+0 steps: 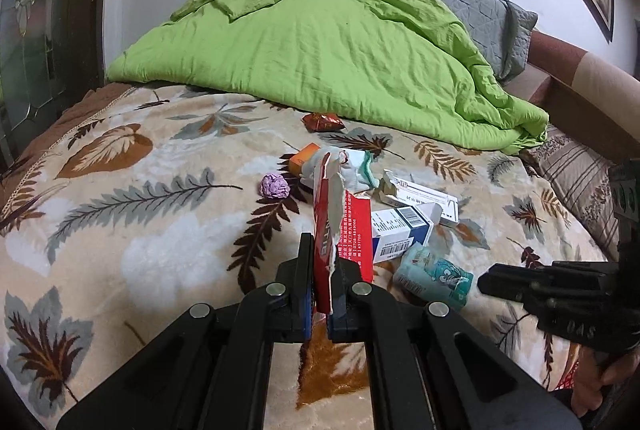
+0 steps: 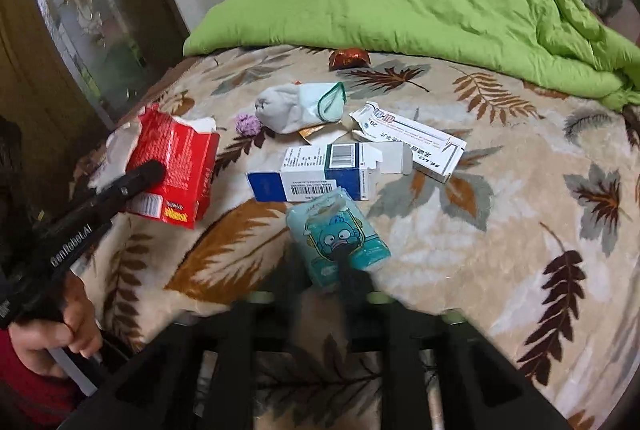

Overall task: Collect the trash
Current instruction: 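Lift the red snack box with the left tool while the right tool lifts the teal packet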

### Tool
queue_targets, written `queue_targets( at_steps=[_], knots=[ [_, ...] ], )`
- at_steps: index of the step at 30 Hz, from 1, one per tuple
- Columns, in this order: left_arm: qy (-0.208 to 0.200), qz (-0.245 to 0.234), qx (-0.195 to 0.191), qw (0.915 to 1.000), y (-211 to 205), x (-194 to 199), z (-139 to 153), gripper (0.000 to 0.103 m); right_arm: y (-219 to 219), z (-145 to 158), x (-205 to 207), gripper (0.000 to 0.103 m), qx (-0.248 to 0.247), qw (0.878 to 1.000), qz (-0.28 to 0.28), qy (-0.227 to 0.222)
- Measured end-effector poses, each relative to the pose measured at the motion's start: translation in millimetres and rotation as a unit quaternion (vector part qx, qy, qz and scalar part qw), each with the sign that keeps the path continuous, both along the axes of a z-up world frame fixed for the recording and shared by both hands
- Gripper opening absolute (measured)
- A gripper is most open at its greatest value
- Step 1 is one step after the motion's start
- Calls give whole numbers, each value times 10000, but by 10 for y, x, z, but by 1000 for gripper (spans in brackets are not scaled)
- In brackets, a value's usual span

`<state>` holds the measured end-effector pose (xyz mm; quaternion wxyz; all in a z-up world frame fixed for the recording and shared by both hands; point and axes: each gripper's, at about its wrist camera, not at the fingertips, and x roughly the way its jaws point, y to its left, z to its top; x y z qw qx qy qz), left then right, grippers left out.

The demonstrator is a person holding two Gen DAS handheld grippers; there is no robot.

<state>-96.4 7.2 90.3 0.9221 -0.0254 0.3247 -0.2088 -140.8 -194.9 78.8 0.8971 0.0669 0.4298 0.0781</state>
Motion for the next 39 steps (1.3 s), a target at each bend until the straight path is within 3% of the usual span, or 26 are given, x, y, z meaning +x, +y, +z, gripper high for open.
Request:
queue_targets(
  at_steps=[1, 2, 4, 14, 15, 16, 18, 20, 22, 30, 39],
  knots=[
    [5, 0, -4, 10000, 0, 2, -1, 4, 5, -5, 6, 61, -55, 10000, 49, -9],
    [26, 10, -24, 10000, -5, 1, -6, 4, 11, -9, 15, 66, -111, 9999, 99, -46],
    [52, 39, -49, 10000, 26, 13, -15, 4, 18, -38, 70, 66, -320, 9992, 209, -94],
    [131, 57, -104, 9998, 103, 81, -37, 4, 174, -463, 525, 66, -897, 9924, 599, 591],
    [129, 41, -95, 9999, 96, 82, -39, 4, 200, -479, 512, 64, -1001, 9918, 567, 565],
    [125, 30, -90, 9999, 89, 83, -39, 4, 222, -489, 489, 52, -1108, 9912, 496, 534],
    [125, 16, -92, 9999, 69, 79, -40, 4, 231, -474, 443, 41, -1196, 9911, 357, 473],
    [114, -3, -94, 9999, 54, 68, -35, 4, 148, -386, 379, 30, -951, 9948, 82, 368],
    [66, -30, -61, 10000, 34, 47, -23, 4, 93, -328, 321, 28, -704, 9969, -60, 336],
    [-171, -78, 70, 9998, -22, -124, 43, 4, 10, 66, -151, 28, -257, 9964, -623, -511],
    [-472, -204, 389, 9979, -138, -412, 52, 4, -17, 45, -468, 28, -11, 9934, -933, -666]
  ],
)
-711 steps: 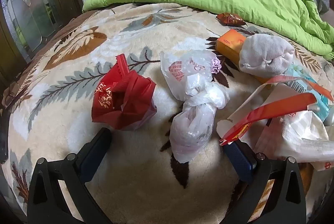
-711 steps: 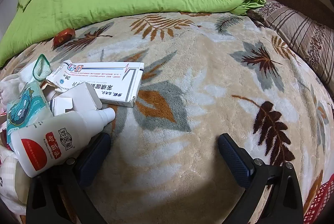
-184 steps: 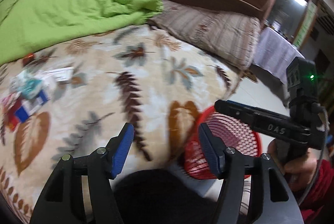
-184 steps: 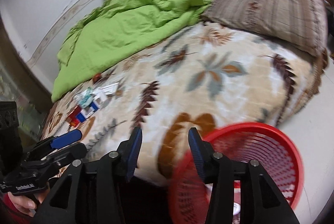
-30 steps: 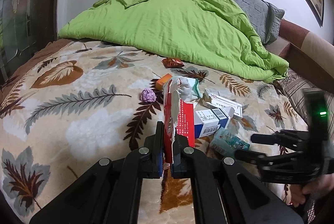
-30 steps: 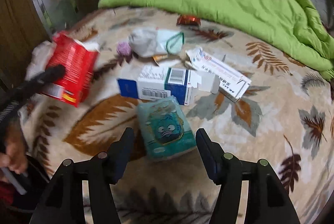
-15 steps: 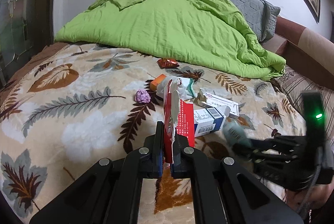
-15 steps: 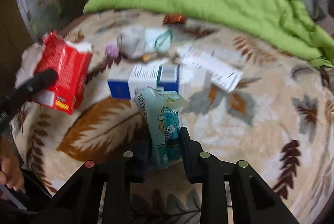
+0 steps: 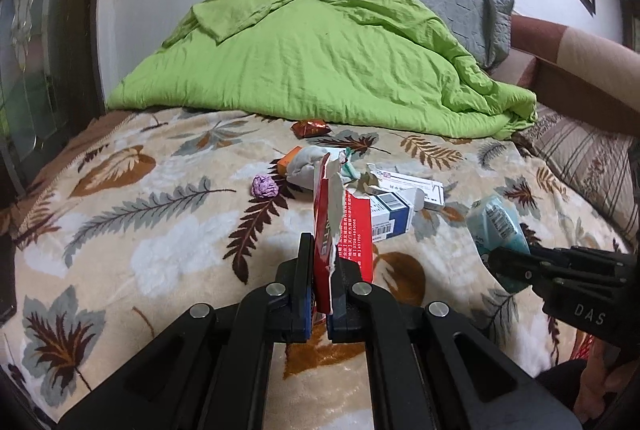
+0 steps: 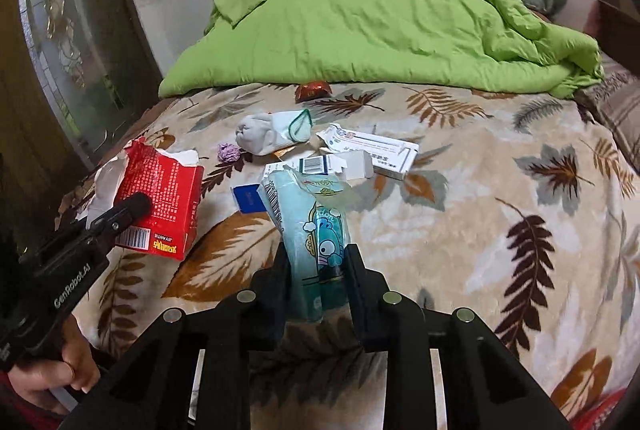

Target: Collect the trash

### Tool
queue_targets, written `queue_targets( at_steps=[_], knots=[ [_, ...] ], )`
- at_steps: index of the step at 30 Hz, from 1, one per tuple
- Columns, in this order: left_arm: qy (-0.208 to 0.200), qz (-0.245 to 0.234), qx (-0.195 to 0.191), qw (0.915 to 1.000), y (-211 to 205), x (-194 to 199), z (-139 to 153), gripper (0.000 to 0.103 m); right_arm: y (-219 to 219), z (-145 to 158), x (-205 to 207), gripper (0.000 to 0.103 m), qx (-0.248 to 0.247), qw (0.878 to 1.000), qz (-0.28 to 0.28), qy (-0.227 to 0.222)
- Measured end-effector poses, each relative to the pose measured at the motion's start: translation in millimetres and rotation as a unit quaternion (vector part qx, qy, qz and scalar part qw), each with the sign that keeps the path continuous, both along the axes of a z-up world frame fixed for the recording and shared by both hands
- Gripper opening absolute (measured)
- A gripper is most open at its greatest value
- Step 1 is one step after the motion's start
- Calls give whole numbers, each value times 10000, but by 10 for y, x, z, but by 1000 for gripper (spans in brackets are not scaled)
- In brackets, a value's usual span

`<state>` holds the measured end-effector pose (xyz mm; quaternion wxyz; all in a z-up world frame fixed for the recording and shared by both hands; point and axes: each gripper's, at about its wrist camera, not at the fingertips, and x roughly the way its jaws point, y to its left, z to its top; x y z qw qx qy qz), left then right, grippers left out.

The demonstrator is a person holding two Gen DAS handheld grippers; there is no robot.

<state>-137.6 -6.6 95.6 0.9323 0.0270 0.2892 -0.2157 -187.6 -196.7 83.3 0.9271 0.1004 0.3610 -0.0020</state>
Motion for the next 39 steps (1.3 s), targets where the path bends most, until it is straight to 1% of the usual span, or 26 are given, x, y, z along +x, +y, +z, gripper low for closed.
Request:
queue_targets(
  at_steps=[4, 12, 39],
  knots=[
    [-47, -38, 88, 9999, -42, -11, -15, 4, -1, -13, 3, 28, 15, 10000, -9, 14],
    [5, -7, 56, 10000, -42, 22, -35, 4, -40, -34, 12, 28, 174, 9998, 14, 32],
    [-56, -67, 108, 9999, -80, 27, -32, 4, -15, -33, -11, 28, 125, 9999, 20, -14]
  ],
)
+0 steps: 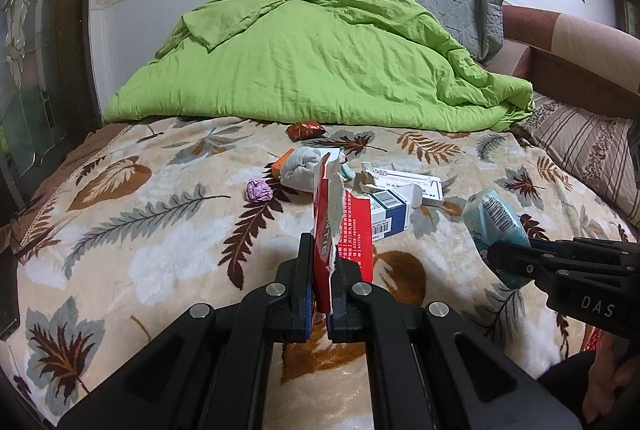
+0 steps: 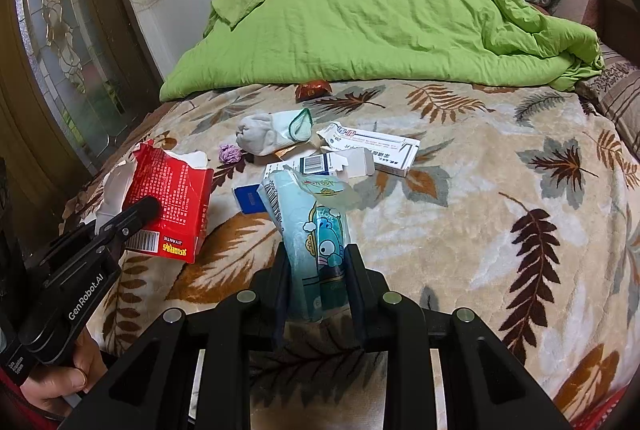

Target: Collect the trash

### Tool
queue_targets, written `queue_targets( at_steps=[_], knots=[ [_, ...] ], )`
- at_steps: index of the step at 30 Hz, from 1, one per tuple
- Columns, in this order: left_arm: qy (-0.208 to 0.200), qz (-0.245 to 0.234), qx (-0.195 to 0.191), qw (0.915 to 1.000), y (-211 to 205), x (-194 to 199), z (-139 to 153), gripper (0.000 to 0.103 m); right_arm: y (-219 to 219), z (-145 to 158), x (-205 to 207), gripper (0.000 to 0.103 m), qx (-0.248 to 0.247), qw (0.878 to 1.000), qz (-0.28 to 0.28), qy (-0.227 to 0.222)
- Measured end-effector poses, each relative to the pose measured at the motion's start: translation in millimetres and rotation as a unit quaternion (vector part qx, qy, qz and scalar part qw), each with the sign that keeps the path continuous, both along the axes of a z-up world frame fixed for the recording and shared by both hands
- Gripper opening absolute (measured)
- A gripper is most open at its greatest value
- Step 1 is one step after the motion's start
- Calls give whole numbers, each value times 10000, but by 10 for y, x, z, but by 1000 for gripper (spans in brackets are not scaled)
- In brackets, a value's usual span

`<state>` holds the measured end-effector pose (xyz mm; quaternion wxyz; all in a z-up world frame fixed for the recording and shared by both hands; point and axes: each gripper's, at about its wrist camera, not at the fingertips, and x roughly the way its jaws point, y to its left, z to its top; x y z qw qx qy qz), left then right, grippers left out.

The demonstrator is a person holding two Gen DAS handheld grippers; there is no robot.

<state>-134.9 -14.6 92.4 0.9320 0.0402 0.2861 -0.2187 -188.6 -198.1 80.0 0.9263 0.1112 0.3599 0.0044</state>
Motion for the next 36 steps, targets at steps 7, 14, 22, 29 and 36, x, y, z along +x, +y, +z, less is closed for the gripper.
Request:
queue_targets(
  at_steps=[7, 14, 22, 29, 36],
  knots=[
    [-8, 2, -5, 10000, -5, -13, 1, 4, 2, 1, -7, 28, -4, 10000, -35, 5],
    [-14, 3, 2, 10000, -8, -21, 1, 4, -7, 3, -11, 28, -3, 10000, -28, 7],
    [-34, 3, -5, 10000, -14, -26, 11, 4, -7, 4, -12, 28, 0, 10000, -30, 2],
    [-41, 2, -5, 10000, -25, -32, 19, 4, -25, 16, -19, 28, 28, 10000, -53, -18],
    [-60, -15, 2, 10000, -39, -42, 34, 4, -59, 31, -52, 28, 216, 9997, -148, -22]
  ],
)
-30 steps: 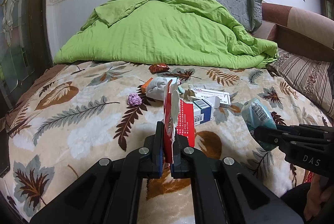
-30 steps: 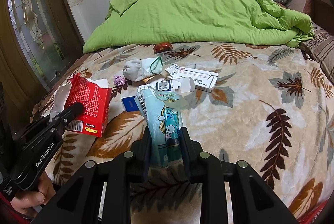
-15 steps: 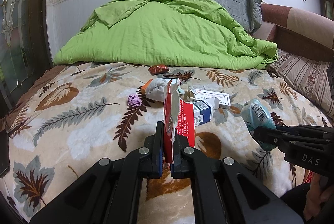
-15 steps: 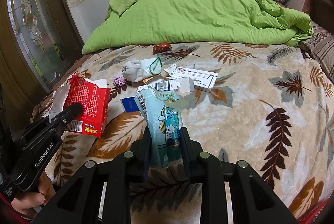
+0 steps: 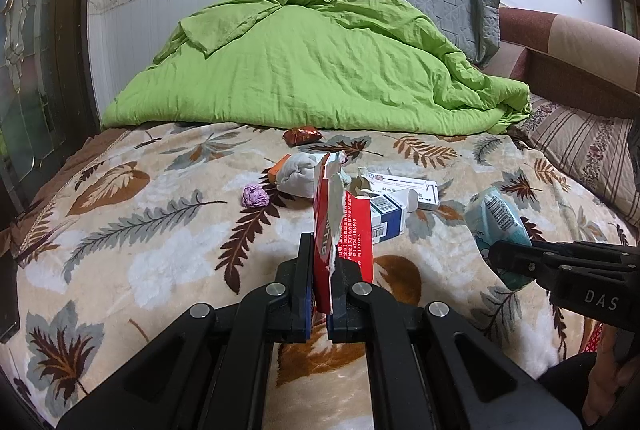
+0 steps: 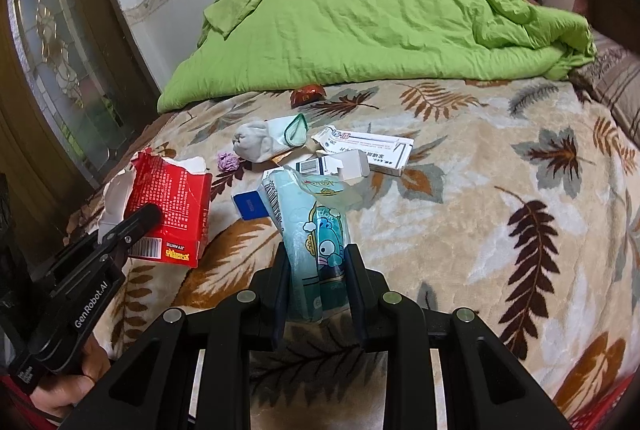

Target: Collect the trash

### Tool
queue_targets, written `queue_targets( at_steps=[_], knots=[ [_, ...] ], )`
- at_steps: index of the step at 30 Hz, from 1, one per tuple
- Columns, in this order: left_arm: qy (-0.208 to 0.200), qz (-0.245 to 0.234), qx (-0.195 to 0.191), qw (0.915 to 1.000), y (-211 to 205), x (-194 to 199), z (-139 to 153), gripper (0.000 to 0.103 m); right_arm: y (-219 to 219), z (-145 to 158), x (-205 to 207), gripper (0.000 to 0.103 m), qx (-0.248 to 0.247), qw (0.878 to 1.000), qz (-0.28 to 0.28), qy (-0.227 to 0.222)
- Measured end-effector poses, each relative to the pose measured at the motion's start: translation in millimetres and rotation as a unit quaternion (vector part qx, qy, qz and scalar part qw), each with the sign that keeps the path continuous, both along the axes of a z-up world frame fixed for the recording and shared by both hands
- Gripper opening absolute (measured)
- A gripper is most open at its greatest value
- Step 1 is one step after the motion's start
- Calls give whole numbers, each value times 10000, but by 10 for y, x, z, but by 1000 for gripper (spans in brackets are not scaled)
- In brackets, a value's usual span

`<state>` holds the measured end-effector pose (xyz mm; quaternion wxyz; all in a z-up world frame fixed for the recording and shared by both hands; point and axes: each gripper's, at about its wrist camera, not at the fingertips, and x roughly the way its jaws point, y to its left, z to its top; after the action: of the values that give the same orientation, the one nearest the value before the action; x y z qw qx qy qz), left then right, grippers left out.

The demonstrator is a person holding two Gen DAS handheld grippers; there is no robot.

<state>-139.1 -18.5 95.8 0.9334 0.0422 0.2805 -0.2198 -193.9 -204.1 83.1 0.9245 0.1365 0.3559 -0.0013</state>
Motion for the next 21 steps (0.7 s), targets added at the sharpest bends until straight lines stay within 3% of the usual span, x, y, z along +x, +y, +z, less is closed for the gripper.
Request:
queue_targets(
  at_steps=[21],
  knots=[
    [-64, -158, 29, 9999, -137, -263, 140, 4, -101, 205, -391, 28, 369, 9991, -102, -170]
  ],
)
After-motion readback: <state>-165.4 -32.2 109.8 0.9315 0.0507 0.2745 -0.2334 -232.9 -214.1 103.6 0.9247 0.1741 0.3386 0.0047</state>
